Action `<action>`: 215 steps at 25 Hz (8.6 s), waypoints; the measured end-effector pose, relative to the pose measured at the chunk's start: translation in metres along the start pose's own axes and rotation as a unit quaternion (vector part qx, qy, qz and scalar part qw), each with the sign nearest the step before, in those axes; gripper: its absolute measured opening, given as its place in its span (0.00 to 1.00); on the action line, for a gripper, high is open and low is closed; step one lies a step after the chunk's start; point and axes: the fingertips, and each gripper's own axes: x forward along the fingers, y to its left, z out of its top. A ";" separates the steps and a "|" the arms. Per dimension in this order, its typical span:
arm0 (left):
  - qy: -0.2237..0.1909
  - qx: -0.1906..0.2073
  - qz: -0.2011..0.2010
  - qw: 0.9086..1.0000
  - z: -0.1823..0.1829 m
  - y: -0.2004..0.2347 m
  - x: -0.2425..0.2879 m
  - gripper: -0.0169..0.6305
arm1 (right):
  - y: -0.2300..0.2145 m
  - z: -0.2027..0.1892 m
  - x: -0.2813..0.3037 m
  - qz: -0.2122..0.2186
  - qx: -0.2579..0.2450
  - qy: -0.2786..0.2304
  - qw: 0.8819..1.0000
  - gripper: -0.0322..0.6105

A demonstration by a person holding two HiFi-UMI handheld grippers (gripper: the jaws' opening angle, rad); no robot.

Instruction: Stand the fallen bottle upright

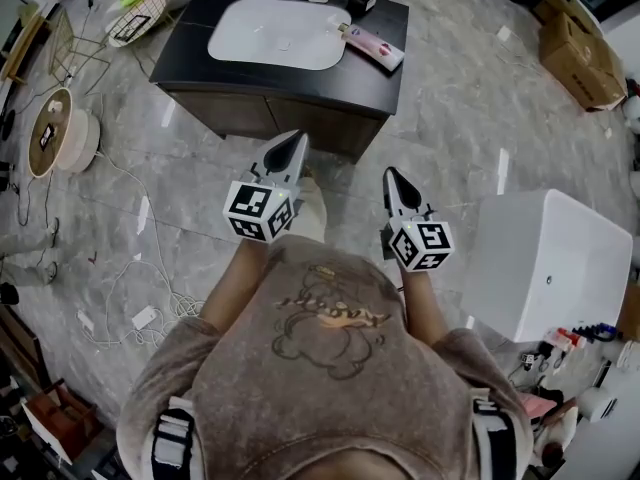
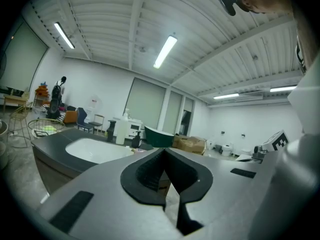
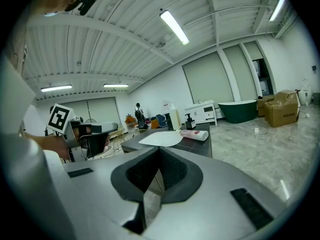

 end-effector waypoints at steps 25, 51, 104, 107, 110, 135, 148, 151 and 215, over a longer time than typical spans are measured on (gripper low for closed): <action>0.021 -0.020 -0.042 0.999 0.083 0.170 0.214 0.05 | -0.068 0.111 0.242 -0.013 0.000 0.014 1.000 0.05; 0.024 -0.034 -0.054 0.998 0.106 0.209 0.299 0.05 | -0.121 0.171 0.337 0.002 -0.018 0.004 1.000 0.05; 0.044 -0.020 0.050 0.998 0.093 0.274 0.292 0.05 | -0.134 0.003 0.551 0.204 -0.283 0.405 0.845 0.55; 0.043 -0.029 0.057 0.997 0.092 0.283 0.290 0.05 | -0.135 -0.006 0.558 0.205 -0.287 0.417 0.838 0.52; 0.042 -0.032 0.063 0.997 0.092 0.290 0.290 0.05 | -0.139 -0.013 0.564 0.198 -0.293 0.427 0.832 0.51; 0.042 -0.042 0.070 0.996 0.088 0.304 0.290 0.05 | -0.123 -0.022 0.555 0.234 -0.317 0.439 0.807 0.40; 0.037 -0.042 0.054 0.997 0.092 0.282 0.291 0.05 | -0.111 0.071 0.558 0.204 -0.313 0.282 0.884 0.40; 0.036 -0.042 0.047 0.997 0.094 0.276 0.292 0.05 | -0.113 0.095 0.554 0.191 -0.302 0.245 0.901 0.40; 0.069 -0.027 -0.091 0.993 0.074 0.154 0.336 0.05 | -0.156 0.179 0.409 0.076 -0.244 0.039 0.966 0.41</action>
